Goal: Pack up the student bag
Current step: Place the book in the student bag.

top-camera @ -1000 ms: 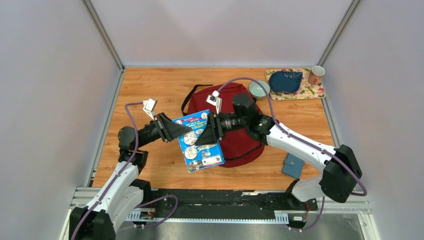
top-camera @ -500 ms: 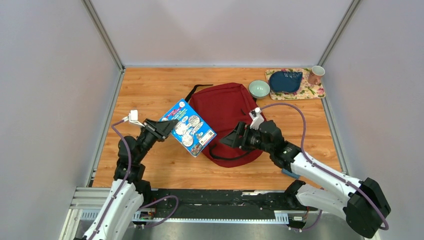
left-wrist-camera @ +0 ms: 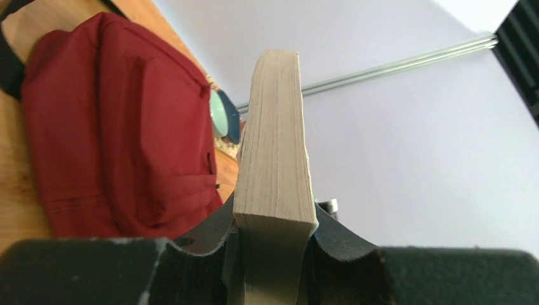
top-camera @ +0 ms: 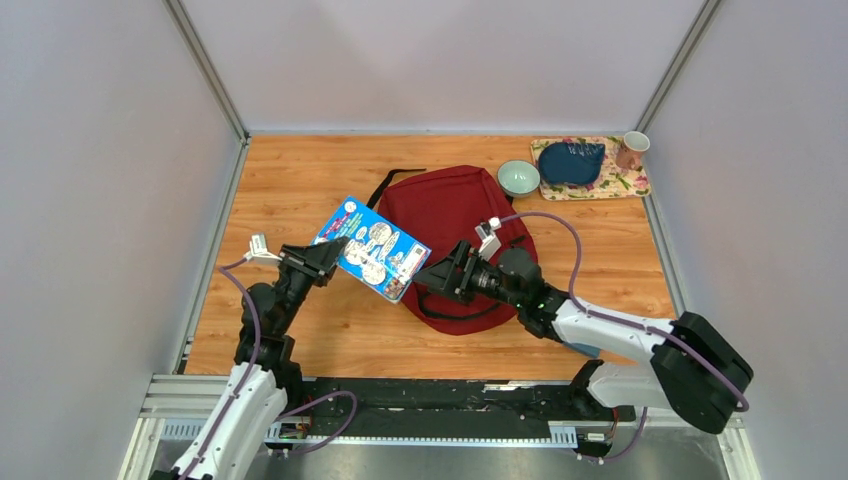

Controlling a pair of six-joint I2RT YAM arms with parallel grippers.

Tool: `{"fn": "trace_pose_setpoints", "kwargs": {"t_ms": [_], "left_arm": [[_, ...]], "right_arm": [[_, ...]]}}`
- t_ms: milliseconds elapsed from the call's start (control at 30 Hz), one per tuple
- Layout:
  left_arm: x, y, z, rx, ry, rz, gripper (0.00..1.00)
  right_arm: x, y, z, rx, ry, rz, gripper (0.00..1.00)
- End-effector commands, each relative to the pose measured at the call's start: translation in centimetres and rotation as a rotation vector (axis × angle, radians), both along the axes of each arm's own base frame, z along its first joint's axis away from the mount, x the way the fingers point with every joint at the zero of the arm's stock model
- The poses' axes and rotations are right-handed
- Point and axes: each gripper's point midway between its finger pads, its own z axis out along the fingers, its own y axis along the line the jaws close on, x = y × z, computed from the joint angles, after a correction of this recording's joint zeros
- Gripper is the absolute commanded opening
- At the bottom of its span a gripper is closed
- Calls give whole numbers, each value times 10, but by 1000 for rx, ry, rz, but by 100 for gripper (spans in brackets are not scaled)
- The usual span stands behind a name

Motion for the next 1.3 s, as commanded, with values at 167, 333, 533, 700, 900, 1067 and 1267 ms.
{"fn": "trace_pose_setpoints", "kwargs": {"t_ms": [167, 333, 533, 700, 900, 1067, 1267], "left_arm": [[-13, 4, 55, -132, -176, -10, 0], [-14, 4, 51, -154, -175, -11, 0], [-16, 1, 48, -184, -179, -36, 0], [-17, 2, 44, -185, -179, -30, 0], [-18, 1, 38, -176, -172, -36, 0], [-27, -18, 38, 8, -228, -129, 47], [-27, -35, 9, 406, -78, -284, 77]], "right_arm": [[0, 37, 52, 204, -69, 60, 90], [3, 47, 65, 234, -79, 73, 90], [8, 58, 80, 305, -53, 88, 81], [11, 64, 85, 336, -43, 96, 67], [11, 66, 85, 330, -53, 105, 15], [16, 55, 80, 279, -71, 86, 0], [31, 9, 71, 93, -123, -84, 0]]}}
